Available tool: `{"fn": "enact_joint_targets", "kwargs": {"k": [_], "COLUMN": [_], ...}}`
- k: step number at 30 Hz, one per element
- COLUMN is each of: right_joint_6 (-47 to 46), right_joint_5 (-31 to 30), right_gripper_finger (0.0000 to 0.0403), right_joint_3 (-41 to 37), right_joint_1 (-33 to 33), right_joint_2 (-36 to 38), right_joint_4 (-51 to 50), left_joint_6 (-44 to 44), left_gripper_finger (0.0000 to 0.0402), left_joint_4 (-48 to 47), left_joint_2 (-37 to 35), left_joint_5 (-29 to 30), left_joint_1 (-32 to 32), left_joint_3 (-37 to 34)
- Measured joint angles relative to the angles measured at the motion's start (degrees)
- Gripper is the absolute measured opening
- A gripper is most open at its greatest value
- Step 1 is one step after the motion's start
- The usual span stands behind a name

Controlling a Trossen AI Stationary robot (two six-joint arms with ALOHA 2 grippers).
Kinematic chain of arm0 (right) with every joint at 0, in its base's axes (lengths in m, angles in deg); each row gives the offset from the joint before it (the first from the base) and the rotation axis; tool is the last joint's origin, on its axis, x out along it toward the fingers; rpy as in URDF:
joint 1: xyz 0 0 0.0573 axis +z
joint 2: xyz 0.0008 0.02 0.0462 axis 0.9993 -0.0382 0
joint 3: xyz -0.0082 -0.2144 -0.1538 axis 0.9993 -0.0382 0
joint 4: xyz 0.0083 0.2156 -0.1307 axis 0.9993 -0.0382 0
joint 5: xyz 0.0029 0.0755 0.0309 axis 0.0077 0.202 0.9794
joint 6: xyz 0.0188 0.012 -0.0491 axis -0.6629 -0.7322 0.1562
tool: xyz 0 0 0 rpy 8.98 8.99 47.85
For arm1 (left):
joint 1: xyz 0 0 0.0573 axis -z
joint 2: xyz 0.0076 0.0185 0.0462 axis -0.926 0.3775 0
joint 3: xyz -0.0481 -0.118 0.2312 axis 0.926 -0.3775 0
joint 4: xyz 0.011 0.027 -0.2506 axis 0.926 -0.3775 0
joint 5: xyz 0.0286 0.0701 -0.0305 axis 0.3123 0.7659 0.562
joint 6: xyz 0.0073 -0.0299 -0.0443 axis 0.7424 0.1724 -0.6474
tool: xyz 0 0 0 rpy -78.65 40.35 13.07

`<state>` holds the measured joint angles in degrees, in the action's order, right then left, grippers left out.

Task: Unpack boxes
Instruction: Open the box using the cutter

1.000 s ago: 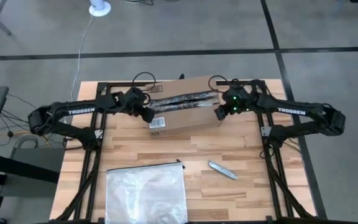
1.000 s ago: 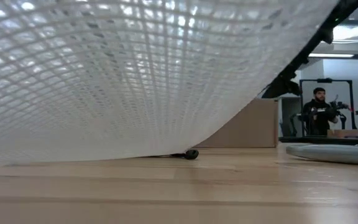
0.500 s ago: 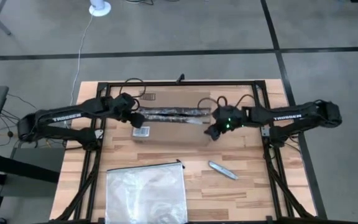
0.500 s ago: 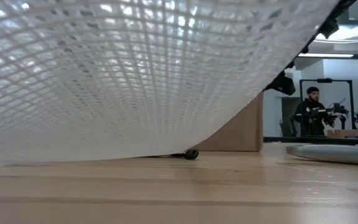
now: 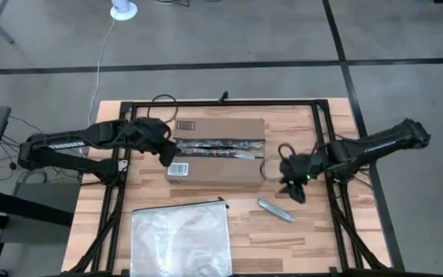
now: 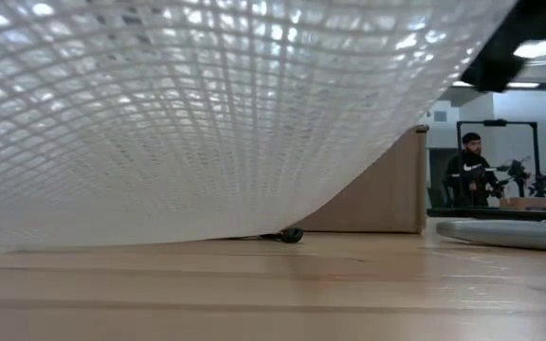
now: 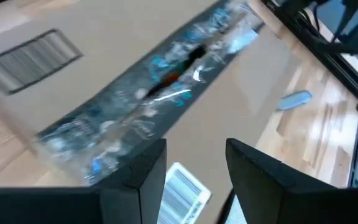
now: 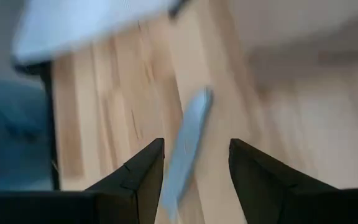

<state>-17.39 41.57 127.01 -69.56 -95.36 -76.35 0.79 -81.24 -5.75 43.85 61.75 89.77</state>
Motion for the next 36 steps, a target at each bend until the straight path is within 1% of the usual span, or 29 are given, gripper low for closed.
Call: {"fn": "enact_joint_targets", "kwargs": {"k": [2, 6, 8, 10, 15, 19, 24, 28, 32, 35, 36], "right_joint_6": [-2.6, -8.6, -10.2, -10.8, -11.0, -13.7, -17.0, -17.9, -17.8, -17.2, -17.2], "right_joint_5": [-1.7, -2.4, -4.4, -5.1, -5.1, -3.9, -3.5, -3.0, -0.6, -0.3, -0.1], "right_gripper_finger": [0.0162, 0.0162, 0.0162, 0.0162, 0.0162, 0.0162, 0.0162, 0.0160, 0.0143, 0.0119, 0.0117], "right_joint_3": [-0.9, -2.8, -2.9, -2.9, -2.9, -2.9, -2.8, -2.7, -2.5, -2.5, -2.5], "right_joint_1": [3.5, 8.8, 10.6, 11.6, 13.4, 14.2, 14.8, 14.7, 14.3, 14.5, 14.5], "right_joint_2": [-1.9, -7.6, -10.9, -14.1, -21.2, -25.9, -29.5, -32.0, -33.9, -34.0, -33.7], "right_joint_4": [0.8, 3.5, 2.6, 3.4, 8.1, 11.3, 16.2, 17.0, 16.5, 16.8, 16.9], "left_joint_6": [-0.7, -3.3, -4.4, -5.3, -6.1, -6.3, -6.0, -5.5, -2.8, -1.5, -0.7], "left_gripper_finger": [0.0152, 0.0152, 0.0152, 0.0152, 0.0152, 0.0152, 0.0152, 0.0152, 0.0152, 0.0152, 0.0152], "left_joint_4": [2.2, 3.9, 3.9, 4.0, 3.8, 3.9, 3.9, 3.8, 3.9, 4.6, 5.2], "left_joint_2": [1.8, 6.2, 8.1, 9.7, 11.9, 12.1, 12.0, 11.9, 11.9, 11.9, 11.9], "left_joint_5": [0.9, 2.3, 2.5, 2.5, 2.7, 2.7, 2.8, 2.6, 1.1, 1.0, 1.0], "left_joint_1": [3.0, 7.3, 8.8, 9.8, 12.1, 12.5, 12.8, 12.8, 12.8, 12.8, 12.8], "left_joint_3": [0.0, 0.1, 0.1, 0.1, 0.0, 0.0, 0.0, 0.0, 0.0, 0.0, 0.0]}}
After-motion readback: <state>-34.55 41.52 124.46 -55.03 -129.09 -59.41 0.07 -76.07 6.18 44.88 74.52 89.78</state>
